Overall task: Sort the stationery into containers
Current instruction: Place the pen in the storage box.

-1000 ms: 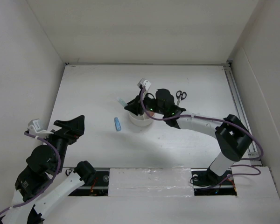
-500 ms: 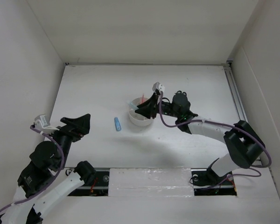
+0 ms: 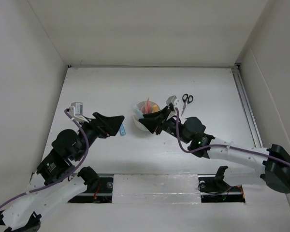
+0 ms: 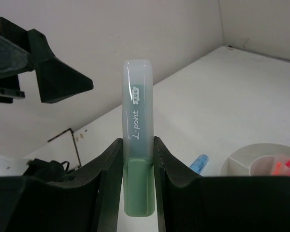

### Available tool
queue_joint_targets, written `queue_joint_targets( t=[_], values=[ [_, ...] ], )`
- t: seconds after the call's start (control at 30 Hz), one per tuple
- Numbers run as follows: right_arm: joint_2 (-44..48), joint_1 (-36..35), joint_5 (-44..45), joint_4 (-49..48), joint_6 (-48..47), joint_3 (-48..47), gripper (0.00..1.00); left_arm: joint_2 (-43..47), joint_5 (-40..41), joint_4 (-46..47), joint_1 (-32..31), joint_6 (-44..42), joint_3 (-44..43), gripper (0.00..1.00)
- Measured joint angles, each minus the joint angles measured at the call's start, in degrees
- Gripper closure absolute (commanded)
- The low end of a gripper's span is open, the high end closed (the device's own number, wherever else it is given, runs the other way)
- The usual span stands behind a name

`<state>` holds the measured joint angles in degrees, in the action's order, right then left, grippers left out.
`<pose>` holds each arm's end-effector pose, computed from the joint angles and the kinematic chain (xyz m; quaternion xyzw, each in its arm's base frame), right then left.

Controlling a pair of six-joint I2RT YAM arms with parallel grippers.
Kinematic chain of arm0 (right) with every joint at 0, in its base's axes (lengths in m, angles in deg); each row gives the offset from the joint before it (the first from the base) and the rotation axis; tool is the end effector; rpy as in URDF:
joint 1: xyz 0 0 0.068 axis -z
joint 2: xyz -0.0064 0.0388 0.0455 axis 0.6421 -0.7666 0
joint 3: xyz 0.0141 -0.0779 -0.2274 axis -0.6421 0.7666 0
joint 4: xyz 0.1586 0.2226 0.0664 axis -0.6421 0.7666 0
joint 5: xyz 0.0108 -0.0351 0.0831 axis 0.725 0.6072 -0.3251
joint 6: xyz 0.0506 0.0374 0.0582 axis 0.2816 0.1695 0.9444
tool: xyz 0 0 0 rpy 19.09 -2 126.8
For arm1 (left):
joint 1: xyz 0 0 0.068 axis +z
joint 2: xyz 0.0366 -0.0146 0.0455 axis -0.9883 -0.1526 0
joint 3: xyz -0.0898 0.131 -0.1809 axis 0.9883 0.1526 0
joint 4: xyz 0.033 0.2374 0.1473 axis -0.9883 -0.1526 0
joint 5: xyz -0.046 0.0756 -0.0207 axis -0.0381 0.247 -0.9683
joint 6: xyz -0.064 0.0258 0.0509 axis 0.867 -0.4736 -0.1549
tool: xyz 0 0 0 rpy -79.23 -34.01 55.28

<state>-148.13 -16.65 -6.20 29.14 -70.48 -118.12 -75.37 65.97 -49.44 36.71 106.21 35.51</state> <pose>0.1844 0.2877 0.2833 -0.2333 0.5855 0.4804 0.6099 0.1379 -0.1092 0.3817 -0.0610 0.6725 -0.4267 0.6016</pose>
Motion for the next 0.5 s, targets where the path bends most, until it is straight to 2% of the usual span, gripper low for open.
queue_joint_targets(
  t=[0.2, 0.5],
  values=[
    [-0.7, -6.0, 13.7, 5.1, 0.0, -0.4, 1.00, -5.2, -7.4, 8.0, 0.0, 2.0, 1.8, 0.00],
    [-1.1, -9.2, 20.0, 7.6, -0.3, -0.9, 1.00, -6.4, -10.4, 11.1, 0.0, 3.3, 4.0, 0.00]
  ],
)
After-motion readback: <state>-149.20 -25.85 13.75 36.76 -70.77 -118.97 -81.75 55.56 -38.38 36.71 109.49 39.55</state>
